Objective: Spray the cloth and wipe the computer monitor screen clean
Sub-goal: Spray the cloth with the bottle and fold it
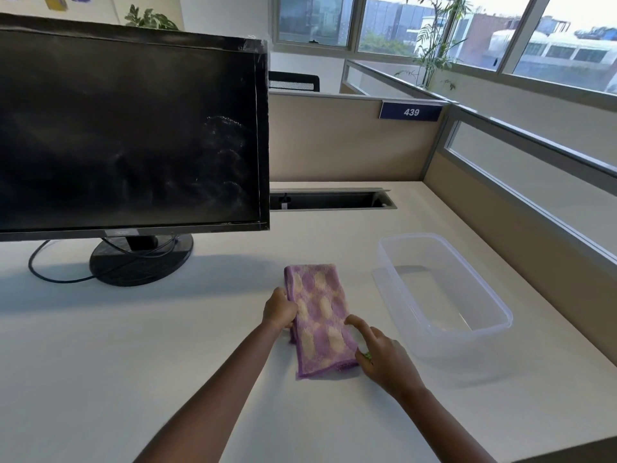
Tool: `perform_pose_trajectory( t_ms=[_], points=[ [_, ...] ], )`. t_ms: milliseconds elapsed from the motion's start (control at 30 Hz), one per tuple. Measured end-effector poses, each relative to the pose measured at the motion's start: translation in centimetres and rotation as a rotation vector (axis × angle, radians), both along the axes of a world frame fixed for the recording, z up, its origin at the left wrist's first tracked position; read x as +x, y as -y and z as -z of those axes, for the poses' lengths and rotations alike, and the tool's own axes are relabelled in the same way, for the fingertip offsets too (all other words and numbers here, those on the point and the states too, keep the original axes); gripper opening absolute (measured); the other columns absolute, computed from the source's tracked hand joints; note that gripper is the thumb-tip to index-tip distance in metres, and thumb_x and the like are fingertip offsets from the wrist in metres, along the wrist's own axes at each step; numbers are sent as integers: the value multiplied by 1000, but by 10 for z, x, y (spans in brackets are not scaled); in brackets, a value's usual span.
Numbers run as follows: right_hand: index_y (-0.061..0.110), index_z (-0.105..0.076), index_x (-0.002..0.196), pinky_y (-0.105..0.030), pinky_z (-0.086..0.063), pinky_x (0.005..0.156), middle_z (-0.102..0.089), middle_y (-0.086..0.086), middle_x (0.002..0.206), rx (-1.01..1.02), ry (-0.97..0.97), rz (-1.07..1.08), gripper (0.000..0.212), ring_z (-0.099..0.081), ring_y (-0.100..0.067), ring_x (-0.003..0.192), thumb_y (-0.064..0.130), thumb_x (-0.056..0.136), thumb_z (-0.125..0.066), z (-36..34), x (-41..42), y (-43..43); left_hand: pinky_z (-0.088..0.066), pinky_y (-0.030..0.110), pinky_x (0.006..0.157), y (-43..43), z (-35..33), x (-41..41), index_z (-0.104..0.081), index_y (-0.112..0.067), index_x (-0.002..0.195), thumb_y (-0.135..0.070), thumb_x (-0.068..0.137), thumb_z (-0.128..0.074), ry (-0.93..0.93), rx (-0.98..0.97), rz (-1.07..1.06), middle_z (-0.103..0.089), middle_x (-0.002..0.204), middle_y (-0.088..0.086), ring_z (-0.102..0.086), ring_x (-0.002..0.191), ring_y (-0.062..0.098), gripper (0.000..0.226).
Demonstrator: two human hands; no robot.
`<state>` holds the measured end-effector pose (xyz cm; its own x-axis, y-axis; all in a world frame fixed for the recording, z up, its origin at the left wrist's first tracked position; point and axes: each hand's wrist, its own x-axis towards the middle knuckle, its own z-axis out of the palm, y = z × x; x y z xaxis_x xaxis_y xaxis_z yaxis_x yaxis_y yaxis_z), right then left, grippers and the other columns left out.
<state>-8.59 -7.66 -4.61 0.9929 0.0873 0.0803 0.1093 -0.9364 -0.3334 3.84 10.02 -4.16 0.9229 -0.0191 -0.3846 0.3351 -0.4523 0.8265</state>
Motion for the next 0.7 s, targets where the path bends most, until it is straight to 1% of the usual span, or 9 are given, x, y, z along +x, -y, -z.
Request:
perform_pose_trajectory(
  t_ms=[100, 167, 233, 300, 433, 567, 700],
  points=[
    [31, -30, 138, -34, -48, 74, -61, -8, 111, -13, 10, -15, 50, -61, -31, 89, 25, 91, -47, 2, 1, -1, -54, 39, 78, 0, -1, -1, -44, -7, 113, -3, 87, -47, 3, -7, 0, -57, 118, 21, -60, 101, 36, 27],
    [30, -28, 139, -34, -49, 75, -60, -10, 111, 10, 16, -2, 51, -62, -31, 89, 27, 92, -47, 2, 2, -2, -53, 38, 77, 0, -1, -1, -44, -7, 114, -4, 87, -47, 2, -11, -2, -57, 118, 21, -60, 101, 36, 27],
    [31, -25, 142, -35, -50, 75, -60, -11, 110, 37, 32, 20, 54, -62, -32, 89, 30, 93, -47, 3, 6, -2, -52, 37, 74, 1, -1, -2, -42, -11, 104, -4, 87, -46, 4, -22, -1, -57, 118, 21, -59, 98, 34, 19],
    [32, -22, 143, -35, -51, 75, -60, -12, 108, 31, 39, 21, 55, -62, -33, 87, 33, 94, -47, 3, 10, -2, -52, 37, 74, 2, -2, -2, -38, -13, 98, -4, 87, -46, 6, -27, -4, -57, 118, 21, -59, 99, 35, 16],
    [32, -21, 143, -36, -54, 77, -59, -12, 109, -25, 3, 2, 54, -62, -32, 87, 34, 94, -46, 4, 16, -2, -52, 37, 74, 3, -2, -1, -39, -11, 97, -5, 86, -47, 7, -25, 1, -57, 113, 19, -59, 102, 37, 15],
    [31, -26, 139, -35, -53, 77, -60, -11, 111, -28, 18, -3, 51, -62, -31, 89, 33, 93, -48, 4, 18, 0, -51, 36, 67, 3, -1, -1, -40, -11, 96, -4, 85, -46, 2, -29, -1, -56, 104, 15, -59, 95, 34, 14],
    [30, -27, 140, -35, -52, 75, -60, -12, 117, 31, 83, 32, 55, -63, -33, 88, 30, 91, -52, 1, 20, 1, -53, 39, 77, 3, -1, -1, -41, -11, 96, -5, 85, -46, 8, -14, 2, -54, 102, 14, -58, 101, 35, 14]
  ],
)
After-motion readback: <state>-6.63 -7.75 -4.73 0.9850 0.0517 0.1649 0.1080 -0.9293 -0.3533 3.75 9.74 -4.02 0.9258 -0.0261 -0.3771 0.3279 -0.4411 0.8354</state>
